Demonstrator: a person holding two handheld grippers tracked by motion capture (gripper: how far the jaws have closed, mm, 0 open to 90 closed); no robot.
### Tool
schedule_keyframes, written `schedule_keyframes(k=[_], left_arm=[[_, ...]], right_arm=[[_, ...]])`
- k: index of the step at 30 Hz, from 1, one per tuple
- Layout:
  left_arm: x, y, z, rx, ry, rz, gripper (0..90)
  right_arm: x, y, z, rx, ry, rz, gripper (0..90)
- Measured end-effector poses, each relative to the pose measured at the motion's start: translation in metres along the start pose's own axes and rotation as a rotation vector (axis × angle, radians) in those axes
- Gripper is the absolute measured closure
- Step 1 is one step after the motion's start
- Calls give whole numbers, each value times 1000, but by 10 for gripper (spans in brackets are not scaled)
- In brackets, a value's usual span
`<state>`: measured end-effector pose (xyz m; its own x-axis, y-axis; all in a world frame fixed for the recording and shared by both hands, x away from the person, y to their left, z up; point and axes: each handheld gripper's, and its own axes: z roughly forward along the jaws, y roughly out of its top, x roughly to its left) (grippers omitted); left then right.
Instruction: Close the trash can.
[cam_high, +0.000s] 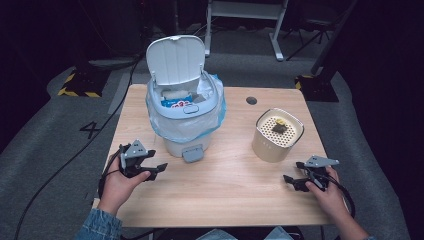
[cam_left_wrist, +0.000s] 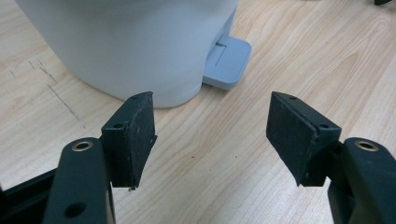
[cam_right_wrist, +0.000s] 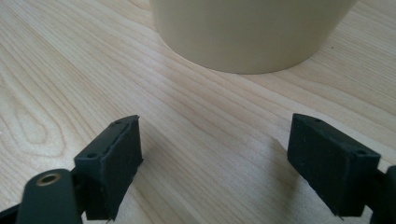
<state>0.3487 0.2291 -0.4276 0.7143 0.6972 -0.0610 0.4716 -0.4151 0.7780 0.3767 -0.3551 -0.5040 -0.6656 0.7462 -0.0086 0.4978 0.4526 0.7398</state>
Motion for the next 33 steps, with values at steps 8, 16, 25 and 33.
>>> schedule_keyframes(k=[8, 16, 25, 33], left_arm=[[10, 21, -24, -28, -38, 21, 329], [24, 53, -56, -86, -29, 47, 328], [34, 89, -74, -118, -11, 69, 323], [55, 121, -74, -152, 36, 55, 327]], right_arm=[[0, 0, 0, 0, 0, 0, 177], [0, 0, 0, -1, 0, 0, 177], [-2, -1, -1, -1, 22, -18, 176], [-2, -1, -1, -2, 21, -18, 176]])
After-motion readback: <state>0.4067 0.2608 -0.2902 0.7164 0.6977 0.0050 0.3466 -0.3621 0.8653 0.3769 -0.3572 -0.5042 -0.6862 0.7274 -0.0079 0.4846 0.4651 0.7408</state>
